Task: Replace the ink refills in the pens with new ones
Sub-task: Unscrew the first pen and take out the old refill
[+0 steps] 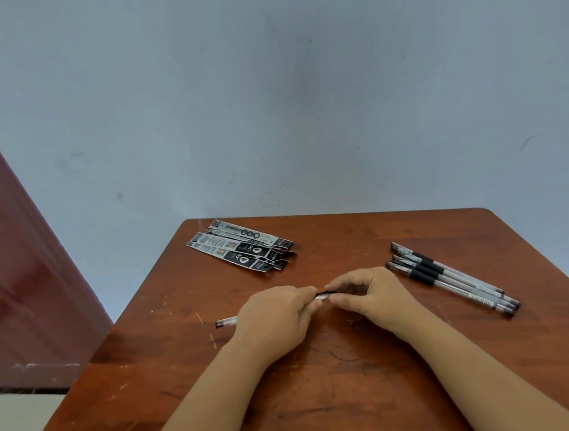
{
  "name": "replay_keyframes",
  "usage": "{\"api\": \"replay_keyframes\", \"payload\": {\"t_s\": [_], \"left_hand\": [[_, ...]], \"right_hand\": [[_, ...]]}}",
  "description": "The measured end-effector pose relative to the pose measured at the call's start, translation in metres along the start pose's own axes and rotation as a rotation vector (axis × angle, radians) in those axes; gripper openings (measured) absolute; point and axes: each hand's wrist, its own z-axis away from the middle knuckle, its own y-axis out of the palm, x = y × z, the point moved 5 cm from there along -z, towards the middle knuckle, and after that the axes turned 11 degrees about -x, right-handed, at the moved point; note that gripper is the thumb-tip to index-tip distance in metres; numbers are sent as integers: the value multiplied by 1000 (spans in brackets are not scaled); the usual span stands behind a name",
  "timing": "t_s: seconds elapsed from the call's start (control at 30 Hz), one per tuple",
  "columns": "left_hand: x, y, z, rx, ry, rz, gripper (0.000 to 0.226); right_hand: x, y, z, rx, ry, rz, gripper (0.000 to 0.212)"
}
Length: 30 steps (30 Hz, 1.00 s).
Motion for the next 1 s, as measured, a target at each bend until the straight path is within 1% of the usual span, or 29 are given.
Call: {"api": "replay_keyframes", "payload": {"t_s": [0.03, 0.07, 0.1, 0.13, 0.2, 0.23, 0.33, 0.4, 0.5, 0.6, 0.63, 0.73, 0.8, 0.93, 1.0], "left_hand": [[0, 0, 0, -11, 4, 7, 43], [0, -1, 0, -27, 11, 19, 46], [0, -1, 0, -44, 12, 39, 44], [0, -2, -1, -60, 8, 65, 37], [1, -4, -1, -82, -4, 107, 25], [1, -5, -1, -86, -10, 114, 25], [1, -4, -1, -82, -11, 61, 27], [-1, -5, -1, -70, 10, 4, 28], [-1, -3, 0, -26, 15, -15, 34], [-2, -1, 1, -28, 21, 2, 55], [-2, 0, 2, -25, 21, 5, 55], [-2, 1, 1, -12, 8, 9, 38], [-4, -1, 0, -29, -4, 14, 34], [-4, -4, 0, -117, -40, 66, 31], [0, -4, -1, -97, -71, 123, 27]], "right_hand": [[0, -1, 0, -5, 13, -22, 12], [-1, -2, 0, -13, 34, -57, 17], [-2, -2, 0, -19, 57, -98, 24], [-3, -2, 0, -17, 75, -126, 30], [-3, 0, -1, 0, 66, -115, 34], [-2, 1, -1, 6, 50, -95, 32], [-1, 2, -2, 7, 0, -5, 18], [-1, 1, -3, 6, -30, 43, 17], [-1, 1, -3, 15, -57, 63, 18], [-1, 1, -2, 12, -72, 68, 17], [-2, 1, -2, 13, -75, 71, 17], [-2, 1, -2, 13, -78, 85, 17], [-3, 0, -2, -6, -62, 56, 17], [-2, -2, -3, -76, -38, -51, 17], [1, 0, -2, -82, -79, -25, 18]]}}
